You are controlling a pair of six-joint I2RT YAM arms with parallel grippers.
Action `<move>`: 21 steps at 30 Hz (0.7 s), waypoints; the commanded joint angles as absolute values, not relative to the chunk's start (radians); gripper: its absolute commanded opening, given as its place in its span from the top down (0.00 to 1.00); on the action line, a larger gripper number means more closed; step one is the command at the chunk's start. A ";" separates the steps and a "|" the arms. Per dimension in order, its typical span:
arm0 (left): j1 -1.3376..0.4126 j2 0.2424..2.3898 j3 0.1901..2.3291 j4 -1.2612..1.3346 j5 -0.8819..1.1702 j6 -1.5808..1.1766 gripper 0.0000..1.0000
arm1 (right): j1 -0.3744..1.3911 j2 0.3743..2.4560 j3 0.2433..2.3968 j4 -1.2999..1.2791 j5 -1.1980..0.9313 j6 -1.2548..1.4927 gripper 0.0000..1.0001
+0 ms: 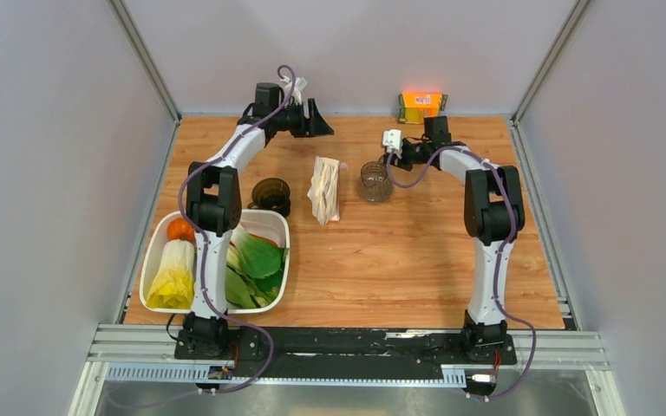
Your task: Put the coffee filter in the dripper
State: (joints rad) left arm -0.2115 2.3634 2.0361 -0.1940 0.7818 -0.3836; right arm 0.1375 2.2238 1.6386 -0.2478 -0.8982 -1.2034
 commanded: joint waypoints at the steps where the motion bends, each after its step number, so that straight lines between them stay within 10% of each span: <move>1: -0.190 2.242 2.020 -0.200 0.775 -0.348 0.25 | 0.095 2.113 1.542 -0.260 -0.892 -1.161 1.00; 21: -0.125 1.874 1.705 -0.199 0.733 -0.333 0.24 | 0.282 1.450 0.710 0.162 -0.440 -0.559 1.00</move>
